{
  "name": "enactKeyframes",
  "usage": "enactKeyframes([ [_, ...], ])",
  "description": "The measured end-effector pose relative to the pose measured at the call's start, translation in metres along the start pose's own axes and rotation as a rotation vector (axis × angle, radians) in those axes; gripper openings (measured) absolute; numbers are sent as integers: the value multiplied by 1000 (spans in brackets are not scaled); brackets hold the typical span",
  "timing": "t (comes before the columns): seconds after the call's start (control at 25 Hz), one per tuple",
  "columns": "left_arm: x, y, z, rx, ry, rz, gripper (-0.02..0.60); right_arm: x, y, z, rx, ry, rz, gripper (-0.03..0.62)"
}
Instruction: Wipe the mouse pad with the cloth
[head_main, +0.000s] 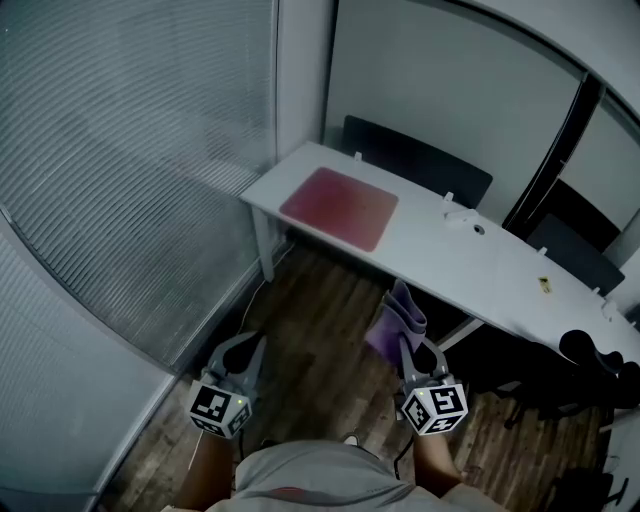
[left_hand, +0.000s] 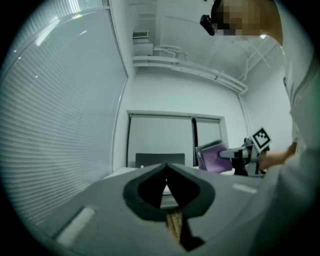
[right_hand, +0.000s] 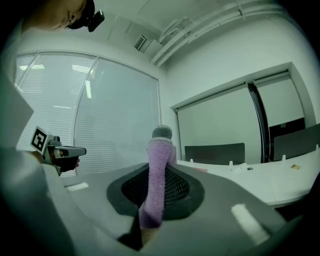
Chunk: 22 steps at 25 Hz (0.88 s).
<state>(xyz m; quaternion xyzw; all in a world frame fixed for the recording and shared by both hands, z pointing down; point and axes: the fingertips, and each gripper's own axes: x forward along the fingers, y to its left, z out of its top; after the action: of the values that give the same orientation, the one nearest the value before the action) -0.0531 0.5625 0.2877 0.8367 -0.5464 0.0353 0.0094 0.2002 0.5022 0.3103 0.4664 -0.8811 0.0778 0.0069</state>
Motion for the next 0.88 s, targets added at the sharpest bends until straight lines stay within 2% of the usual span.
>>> enactKeyframes([
  [0.24,1,0,1,-9,-1,1,0,1,0,3,56,-21,24,48],
  [0.44,1,-4,-1,-34,-8,4,0,-2,-5,1,54,-21,30,48],
  [0.88,35,-39,-1,-37,-19,46,0,-6,-55,-3,75,-7,81,48],
])
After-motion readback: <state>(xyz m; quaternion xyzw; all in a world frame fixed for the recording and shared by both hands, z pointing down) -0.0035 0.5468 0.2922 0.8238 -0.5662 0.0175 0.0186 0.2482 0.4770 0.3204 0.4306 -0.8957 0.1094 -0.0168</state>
